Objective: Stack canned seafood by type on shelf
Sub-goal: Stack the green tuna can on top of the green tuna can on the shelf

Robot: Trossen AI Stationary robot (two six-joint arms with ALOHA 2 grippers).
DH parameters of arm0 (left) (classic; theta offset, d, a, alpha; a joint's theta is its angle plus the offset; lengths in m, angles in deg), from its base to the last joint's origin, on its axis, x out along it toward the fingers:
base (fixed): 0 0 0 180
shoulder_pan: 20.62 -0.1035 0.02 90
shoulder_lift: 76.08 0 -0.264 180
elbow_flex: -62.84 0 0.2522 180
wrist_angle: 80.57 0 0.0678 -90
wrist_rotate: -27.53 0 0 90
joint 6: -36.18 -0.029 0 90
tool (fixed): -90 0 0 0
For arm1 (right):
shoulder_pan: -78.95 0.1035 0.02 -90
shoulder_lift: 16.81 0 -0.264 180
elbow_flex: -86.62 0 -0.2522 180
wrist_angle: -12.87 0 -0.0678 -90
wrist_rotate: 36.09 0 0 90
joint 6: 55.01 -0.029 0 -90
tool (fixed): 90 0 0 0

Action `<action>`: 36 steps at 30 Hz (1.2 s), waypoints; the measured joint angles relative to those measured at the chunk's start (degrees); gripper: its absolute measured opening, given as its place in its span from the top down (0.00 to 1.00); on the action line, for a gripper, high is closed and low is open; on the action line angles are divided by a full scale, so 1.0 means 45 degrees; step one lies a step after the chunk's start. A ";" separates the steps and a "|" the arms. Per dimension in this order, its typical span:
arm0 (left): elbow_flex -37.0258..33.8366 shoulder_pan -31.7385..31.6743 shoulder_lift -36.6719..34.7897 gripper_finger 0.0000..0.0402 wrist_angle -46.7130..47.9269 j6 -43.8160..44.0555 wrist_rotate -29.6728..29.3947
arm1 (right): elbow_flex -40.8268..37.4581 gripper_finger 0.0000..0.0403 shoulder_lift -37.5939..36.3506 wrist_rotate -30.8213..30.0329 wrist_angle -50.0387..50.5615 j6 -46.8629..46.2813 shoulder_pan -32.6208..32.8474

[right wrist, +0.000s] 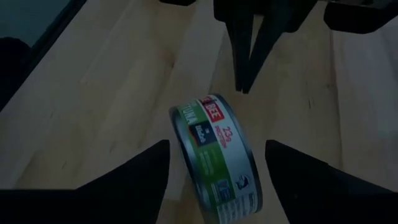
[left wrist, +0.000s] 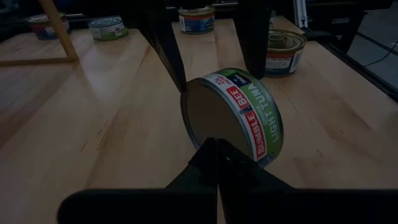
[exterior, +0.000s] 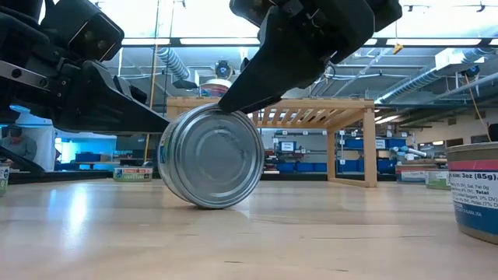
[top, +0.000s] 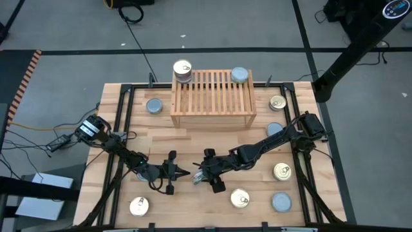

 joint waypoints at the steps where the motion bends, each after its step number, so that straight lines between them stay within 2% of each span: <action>1: 0.0000 0.0000 0.0000 0.99 0.0000 0.0002 -0.0001 | 0.0000 0.31 0.0000 0.0070 0.0005 0.0005 -0.0016; 6: 0.0000 0.0000 0.0000 0.99 0.0000 0.0002 0.0002 | 0.0000 0.31 0.0000 0.0371 0.0010 0.0250 -0.0047; 17: 0.0000 0.0000 0.0000 0.99 0.0000 0.0002 0.0002 | 0.0000 0.48 -0.0005 0.0749 0.0064 0.0450 -0.0111; 28: -0.0010 -0.0005 -0.0010 0.99 0.0072 0.0056 -0.0011 | -0.0019 0.62 0.0650 0.0788 -0.0112 0.0777 -0.0363; 36: -0.0010 -0.0006 -0.0010 0.99 0.0167 0.0158 0.0000 | -0.0005 0.60 0.0392 0.0738 -0.0304 0.0777 -0.0343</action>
